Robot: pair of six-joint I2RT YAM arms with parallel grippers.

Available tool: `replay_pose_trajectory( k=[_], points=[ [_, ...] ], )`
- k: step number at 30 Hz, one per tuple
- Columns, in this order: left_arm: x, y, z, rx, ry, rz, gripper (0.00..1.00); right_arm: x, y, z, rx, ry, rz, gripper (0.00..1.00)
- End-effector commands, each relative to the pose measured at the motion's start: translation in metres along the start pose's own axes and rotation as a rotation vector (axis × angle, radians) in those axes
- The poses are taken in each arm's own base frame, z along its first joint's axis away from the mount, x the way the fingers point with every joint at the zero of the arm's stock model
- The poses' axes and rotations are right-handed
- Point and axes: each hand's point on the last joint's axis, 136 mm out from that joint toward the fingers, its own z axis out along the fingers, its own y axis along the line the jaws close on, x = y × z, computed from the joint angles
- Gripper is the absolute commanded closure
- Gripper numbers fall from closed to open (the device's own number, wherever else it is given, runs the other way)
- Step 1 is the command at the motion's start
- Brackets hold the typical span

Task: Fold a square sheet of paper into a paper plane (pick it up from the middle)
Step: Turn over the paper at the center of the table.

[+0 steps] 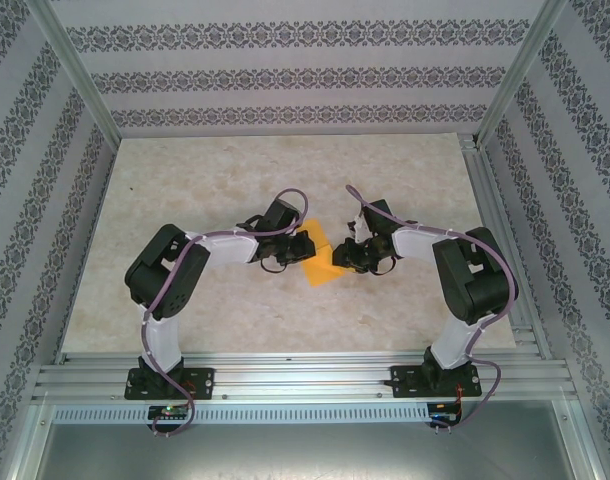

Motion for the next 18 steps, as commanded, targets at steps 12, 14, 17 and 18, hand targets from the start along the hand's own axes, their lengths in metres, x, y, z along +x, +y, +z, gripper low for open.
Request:
replay_pose_trajectory(
  k=[12,14,17,18],
  points=[
    [0.000,0.028,0.006,-0.139,0.034,0.015,0.91,-0.014,-0.004,-0.005,0.126,-0.038,-0.057,0.63],
    [0.000,0.027,0.007,-0.141,0.037,0.018,0.91,-0.014,-0.006,-0.002,0.125,-0.033,-0.055,0.62],
    [0.001,0.028,0.008,-0.140,0.040,0.016,0.91,-0.012,-0.003,0.006,0.095,-0.012,-0.042,0.65],
    [0.002,0.029,0.009,-0.141,0.044,0.014,0.91,-0.010,-0.002,0.008,0.094,-0.004,-0.047,0.65]
  ],
)
